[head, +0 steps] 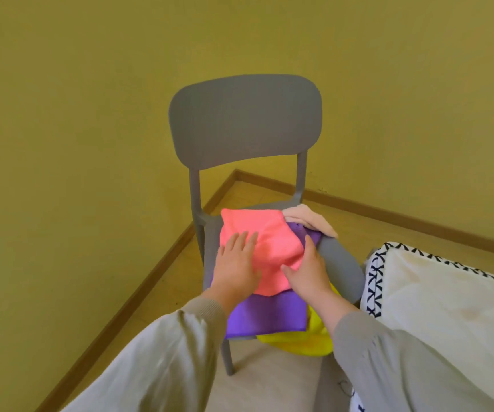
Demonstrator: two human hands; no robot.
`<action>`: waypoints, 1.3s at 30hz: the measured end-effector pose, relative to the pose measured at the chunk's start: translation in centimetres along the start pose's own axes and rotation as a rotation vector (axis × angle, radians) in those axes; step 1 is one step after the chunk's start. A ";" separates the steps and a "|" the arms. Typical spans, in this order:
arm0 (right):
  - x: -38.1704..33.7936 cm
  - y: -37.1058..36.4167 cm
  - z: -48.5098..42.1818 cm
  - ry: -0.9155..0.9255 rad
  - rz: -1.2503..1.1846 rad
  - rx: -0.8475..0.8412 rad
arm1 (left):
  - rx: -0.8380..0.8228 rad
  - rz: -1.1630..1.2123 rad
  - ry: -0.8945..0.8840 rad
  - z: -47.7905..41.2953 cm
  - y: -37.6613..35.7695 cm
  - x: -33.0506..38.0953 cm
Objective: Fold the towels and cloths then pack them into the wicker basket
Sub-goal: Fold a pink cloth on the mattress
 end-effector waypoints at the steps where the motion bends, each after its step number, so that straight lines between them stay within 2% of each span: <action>1: 0.2 -0.3 -0.5 -0.036 0.011 -0.022 | -0.035 -0.016 -0.031 -0.6 -0.3 0.8; 3: -0.1 0.2 -1.0 -0.031 0.093 -0.024 | -0.106 0.015 -0.042 -1.3 -0.9 1.9; 6: -1.9 2.0 -1.5 0.078 0.144 0.043 | -0.140 0.165 0.023 -1.7 -0.8 2.6; 8: -3.3 3.7 -1.8 0.113 0.002 0.082 | -0.096 0.241 0.049 -2.2 0.4 3.1; 11: -6.4 5.9 -2.0 0.167 -0.229 0.052 | -0.035 0.435 0.084 -3.2 2.5 3.9; 14: -9.4 8.2 -1.6 0.213 -0.338 -0.014 | -0.040 0.652 0.079 -3.9 4.5 4.9; 17: -12.1 10.8 -0.8 0.253 -0.402 -0.057 | -0.004 0.757 0.063 -4.5 7.8 6.0; 21: -14.7 14.7 0.6 0.305 -0.398 0.001 | -0.004 0.790 0.015 -4.4 11.8 7.9; 25: -16.5 18.7 2.6 0.351 -0.373 0.088 | 0.027 0.706 0.007 -3.3 14.9 9.6; 29: -17.8 22.6 4.7 0.400 -0.292 0.202 | 0.165 0.614 -0.033 -2.0 19.1 12.4; 33: -19.0 27.6 7.4 0.457 -0.174 0.377 | 0.318 0.676 0.021 -0.1 24.0 15.2; 39: -19.6 32.9 11.2 0.507 -0.098 0.394 | 0.436 0.677 -0.018 2.7 29.8 19.2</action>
Point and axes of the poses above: each hand's wrist, its own z-axis away from the middle knuckle, its own y-axis out of the back of the hand, x = y × z, the point moved 7 cm from there along -z, towards the middle knuckle, and after that the axes turned 8 degrees about x, right-handed, at the moved point
